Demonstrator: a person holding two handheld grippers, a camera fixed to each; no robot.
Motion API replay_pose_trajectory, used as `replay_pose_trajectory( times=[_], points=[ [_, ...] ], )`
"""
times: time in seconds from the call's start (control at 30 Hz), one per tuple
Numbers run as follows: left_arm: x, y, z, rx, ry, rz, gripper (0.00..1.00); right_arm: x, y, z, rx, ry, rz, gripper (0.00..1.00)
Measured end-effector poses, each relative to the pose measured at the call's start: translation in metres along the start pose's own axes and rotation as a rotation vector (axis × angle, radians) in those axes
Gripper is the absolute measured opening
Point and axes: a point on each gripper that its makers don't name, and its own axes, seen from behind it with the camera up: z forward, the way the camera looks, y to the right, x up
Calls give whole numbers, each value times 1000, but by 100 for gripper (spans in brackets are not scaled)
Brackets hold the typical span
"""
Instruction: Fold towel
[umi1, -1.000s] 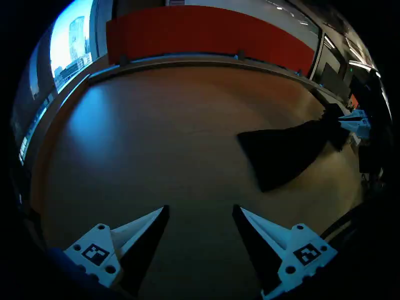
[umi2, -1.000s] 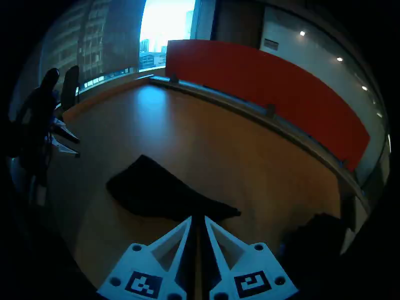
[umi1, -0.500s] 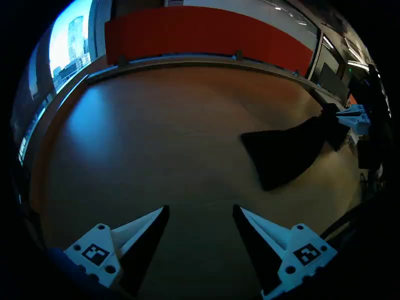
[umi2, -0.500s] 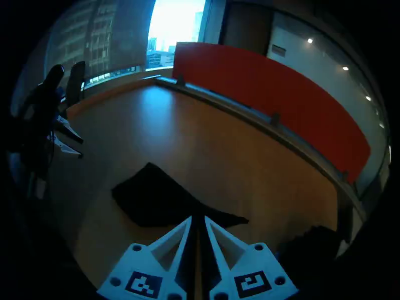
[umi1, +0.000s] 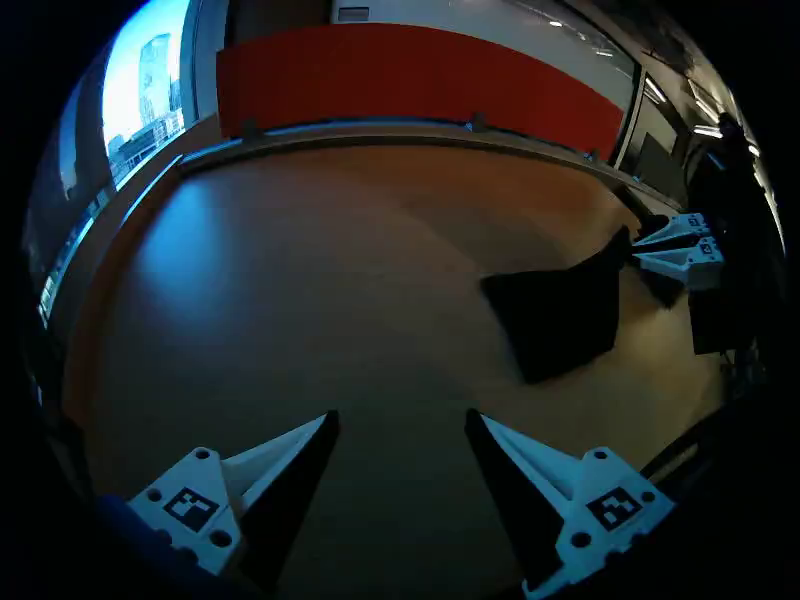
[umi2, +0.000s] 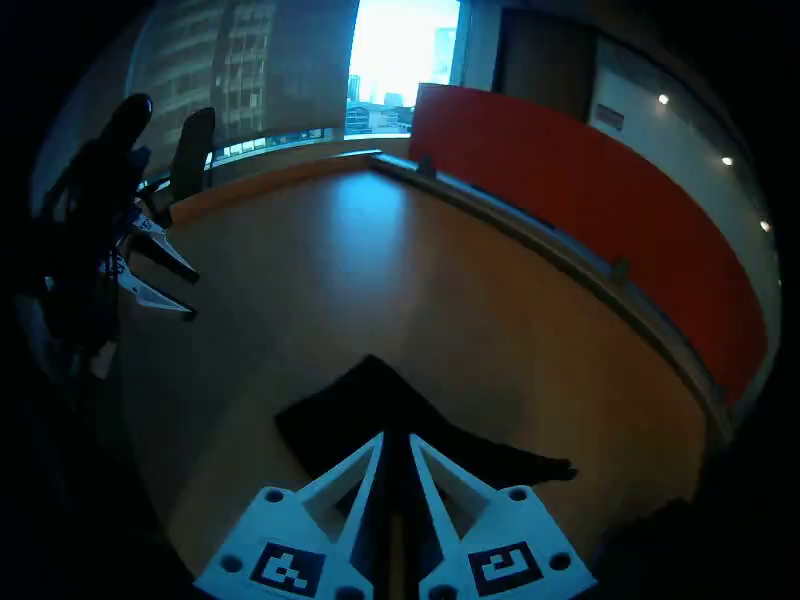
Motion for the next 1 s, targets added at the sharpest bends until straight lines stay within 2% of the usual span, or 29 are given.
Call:
replay_pose_trajectory(
  times=[0.23,0.4,0.7,1.0],
  points=[
    [-4,-9,-8,9,4,-9,94,0,-40,28,76,-31,-29,5],
    [-8,-15,-12,14,6,-23,94,-4,-58,41,116,-54,-55,5],
    [-9,-20,-14,14,7,-40,94,-1,-65,53,146,-71,-89,5],
    [-13,-21,-13,12,5,-48,94,-2,-67,61,213,-128,-201,5]
  ],
)
